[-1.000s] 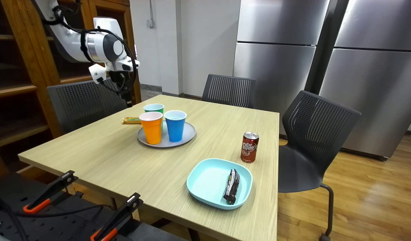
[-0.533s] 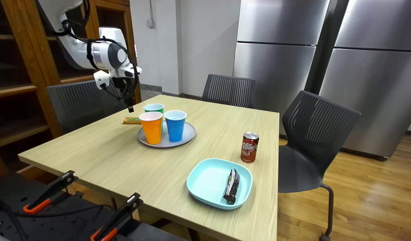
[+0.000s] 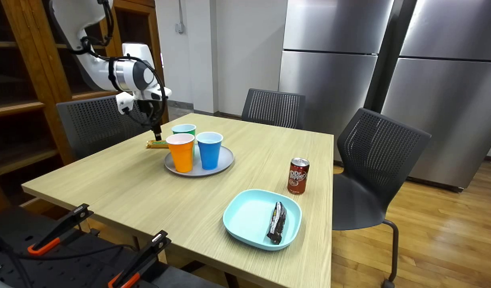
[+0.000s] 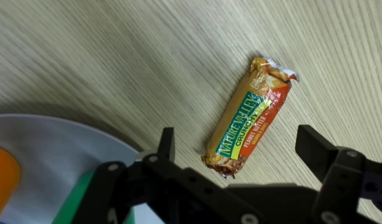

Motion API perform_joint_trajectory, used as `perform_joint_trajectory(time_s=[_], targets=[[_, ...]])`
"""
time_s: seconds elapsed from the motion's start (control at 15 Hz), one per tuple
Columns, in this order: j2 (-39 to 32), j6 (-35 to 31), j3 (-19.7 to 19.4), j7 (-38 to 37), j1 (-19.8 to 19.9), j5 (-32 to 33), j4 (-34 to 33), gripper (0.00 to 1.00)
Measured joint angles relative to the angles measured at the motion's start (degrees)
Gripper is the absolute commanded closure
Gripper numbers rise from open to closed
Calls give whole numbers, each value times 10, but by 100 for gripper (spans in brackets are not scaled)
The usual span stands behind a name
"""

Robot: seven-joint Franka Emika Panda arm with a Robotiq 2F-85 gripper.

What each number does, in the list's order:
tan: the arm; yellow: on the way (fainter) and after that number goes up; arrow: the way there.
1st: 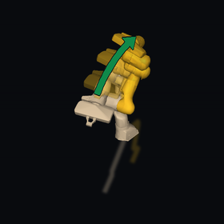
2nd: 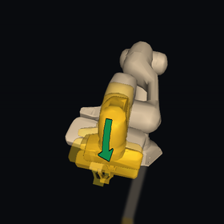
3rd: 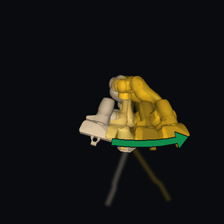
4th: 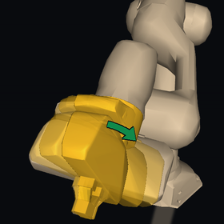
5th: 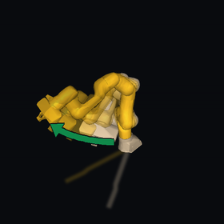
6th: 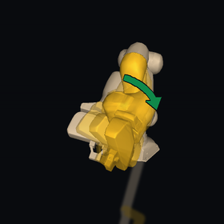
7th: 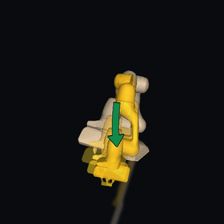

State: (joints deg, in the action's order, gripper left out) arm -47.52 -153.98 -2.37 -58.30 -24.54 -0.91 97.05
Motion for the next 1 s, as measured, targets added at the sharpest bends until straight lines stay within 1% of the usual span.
perform_joint_trajectory(time_s=[0.6, 1.0], targets=[[-40, 5, -5, -24, 0, -12, -38, 0], [-70, 33, -9, -53, 0, -17, -79, 0]])
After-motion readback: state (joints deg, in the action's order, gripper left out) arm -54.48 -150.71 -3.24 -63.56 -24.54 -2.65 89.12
